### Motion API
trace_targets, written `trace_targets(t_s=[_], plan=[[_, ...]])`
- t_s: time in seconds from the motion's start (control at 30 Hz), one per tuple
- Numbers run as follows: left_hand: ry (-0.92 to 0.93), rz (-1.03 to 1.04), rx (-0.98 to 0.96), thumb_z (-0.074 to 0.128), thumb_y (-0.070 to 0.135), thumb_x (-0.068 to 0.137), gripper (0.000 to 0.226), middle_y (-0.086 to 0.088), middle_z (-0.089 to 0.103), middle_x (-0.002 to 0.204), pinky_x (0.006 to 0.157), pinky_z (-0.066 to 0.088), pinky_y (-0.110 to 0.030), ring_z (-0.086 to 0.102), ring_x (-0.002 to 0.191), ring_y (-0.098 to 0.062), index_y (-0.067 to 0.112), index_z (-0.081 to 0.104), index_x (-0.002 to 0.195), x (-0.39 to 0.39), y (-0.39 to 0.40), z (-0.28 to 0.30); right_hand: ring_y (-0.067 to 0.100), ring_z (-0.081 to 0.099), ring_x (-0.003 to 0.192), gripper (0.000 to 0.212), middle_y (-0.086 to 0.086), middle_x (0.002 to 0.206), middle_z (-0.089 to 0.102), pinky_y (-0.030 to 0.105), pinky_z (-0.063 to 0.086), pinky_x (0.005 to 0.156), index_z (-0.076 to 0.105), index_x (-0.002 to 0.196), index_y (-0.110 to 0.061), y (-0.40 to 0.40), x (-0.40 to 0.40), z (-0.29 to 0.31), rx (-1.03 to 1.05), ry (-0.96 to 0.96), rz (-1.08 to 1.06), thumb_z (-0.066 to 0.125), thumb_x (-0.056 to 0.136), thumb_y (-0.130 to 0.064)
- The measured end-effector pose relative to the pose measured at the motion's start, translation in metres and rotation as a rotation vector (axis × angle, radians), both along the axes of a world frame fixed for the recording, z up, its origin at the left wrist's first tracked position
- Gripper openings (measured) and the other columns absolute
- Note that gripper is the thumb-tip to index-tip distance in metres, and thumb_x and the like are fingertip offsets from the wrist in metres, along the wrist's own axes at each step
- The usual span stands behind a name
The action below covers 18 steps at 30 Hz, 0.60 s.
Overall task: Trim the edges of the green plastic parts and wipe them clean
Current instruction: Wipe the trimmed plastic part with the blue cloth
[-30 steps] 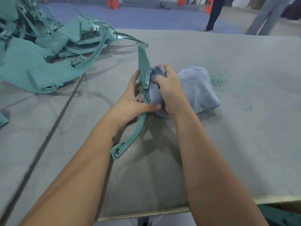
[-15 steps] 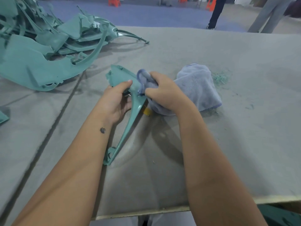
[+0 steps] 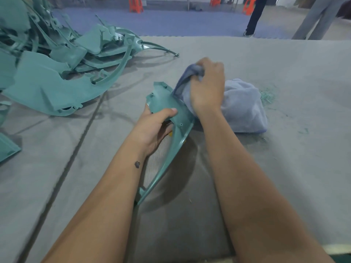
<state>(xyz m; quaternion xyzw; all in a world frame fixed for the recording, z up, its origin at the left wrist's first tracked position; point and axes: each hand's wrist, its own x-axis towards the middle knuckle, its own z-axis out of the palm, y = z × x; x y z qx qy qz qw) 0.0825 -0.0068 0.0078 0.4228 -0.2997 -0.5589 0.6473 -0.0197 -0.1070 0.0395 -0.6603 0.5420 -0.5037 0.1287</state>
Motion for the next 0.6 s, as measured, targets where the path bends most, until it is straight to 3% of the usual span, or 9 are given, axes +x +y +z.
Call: trace_targets(t_s=[0.07, 0.13, 0.23, 0.3, 0.37, 0.4, 0.5, 0.6], plan=[[-0.020, -0.001, -0.013, 0.053, -0.007, 0.091, 0.044, -0.011, 0.069, 0.096, 0.078, 0.058, -0.038, 0.069, 0.083, -0.025, 0.006, 0.047, 0.131, -0.001, -0.001, 0.000, 0.019, 0.051, 0.083, 0.016, 0.005, 0.094, 0.049, 0.025, 0.037, 0.067, 0.067, 0.091, -0.016, 0.003, 0.010, -0.008, 0.072, 0.147, 0.187, 0.055, 0.083, -0.011], [-0.016, -0.018, -0.028, 0.051, -0.008, 0.091, 0.045, -0.012, 0.069, 0.094, 0.072, 0.060, -0.037, 0.069, 0.080, -0.026, 0.006, 0.046, 0.133, -0.001, -0.002, -0.001, 0.017, 0.053, 0.072, 0.009, 0.006, 0.077, 0.058, 0.027, 0.040, 0.062, 0.067, 0.080, -0.013, 0.010, 0.014, -0.010, 0.157, 0.174, 0.322, 0.061, 0.084, -0.018], [-0.015, -0.028, -0.040, 0.050, -0.009, 0.090, 0.041, -0.012, 0.070, 0.093, 0.067, 0.059, -0.035, 0.070, 0.080, -0.026, 0.006, 0.049, 0.128, 0.001, -0.002, -0.003, 0.011, 0.046, 0.055, 0.024, 0.000, 0.056, 0.049, 0.025, 0.038, 0.055, 0.056, 0.064, -0.010, 0.023, 0.003, 0.001, 0.406, -0.070, 0.506, 0.062, 0.084, -0.022], [-0.020, -0.022, -0.045, 0.050, -0.008, 0.090, 0.034, -0.007, 0.073, 0.085, 0.063, 0.057, -0.031, 0.071, 0.075, -0.021, 0.011, 0.056, 0.117, 0.000, -0.004, -0.005, 0.004, 0.051, 0.057, 0.019, -0.005, 0.059, 0.054, 0.018, 0.041, 0.058, 0.061, 0.062, -0.012, 0.029, -0.011, 0.008, 0.494, -0.145, 0.662, 0.066, 0.080, -0.014], [-0.041, -0.010, -0.056, 0.055, -0.005, 0.085, 0.032, -0.005, 0.071, 0.081, 0.063, 0.054, -0.028, 0.067, 0.073, -0.018, 0.014, 0.059, 0.111, -0.003, -0.004, -0.006, 0.003, 0.057, 0.073, 0.008, -0.004, 0.073, 0.062, 0.016, 0.043, 0.068, 0.074, 0.078, -0.011, 0.033, -0.024, 0.014, 0.480, -0.044, 0.768, 0.069, 0.080, -0.006], [-0.056, -0.013, -0.064, 0.057, -0.003, 0.081, 0.035, -0.006, 0.069, 0.084, 0.067, 0.053, -0.029, 0.065, 0.076, -0.020, 0.014, 0.060, 0.113, -0.004, -0.004, -0.007, 0.004, 0.058, 0.079, 0.014, -0.002, 0.079, 0.064, 0.016, 0.044, 0.074, 0.075, 0.087, -0.014, 0.035, -0.028, 0.015, 0.449, 0.001, 0.804, 0.068, 0.081, -0.002], [-0.110, -0.026, -0.055, 0.055, -0.001, 0.079, 0.038, -0.005, 0.064, 0.079, 0.058, 0.049, -0.024, 0.058, 0.068, -0.018, 0.014, 0.061, 0.114, -0.008, -0.002, -0.009, 0.004, 0.060, 0.086, 0.025, -0.001, 0.088, 0.067, 0.012, 0.044, 0.079, 0.072, 0.100, -0.015, 0.036, -0.021, 0.009, 0.353, -0.033, 0.728, 0.068, 0.082, 0.001], [-0.168, -0.014, -0.022, 0.053, -0.006, 0.087, 0.029, -0.004, 0.060, 0.072, 0.049, 0.043, -0.021, 0.053, 0.062, -0.019, 0.015, 0.057, 0.106, -0.011, 0.001, -0.011, 0.010, 0.064, 0.095, 0.021, 0.002, 0.096, 0.071, 0.022, 0.050, 0.091, 0.074, 0.102, -0.008, 0.027, -0.004, 0.003, 0.295, -0.143, 0.548, 0.067, 0.083, -0.002]])
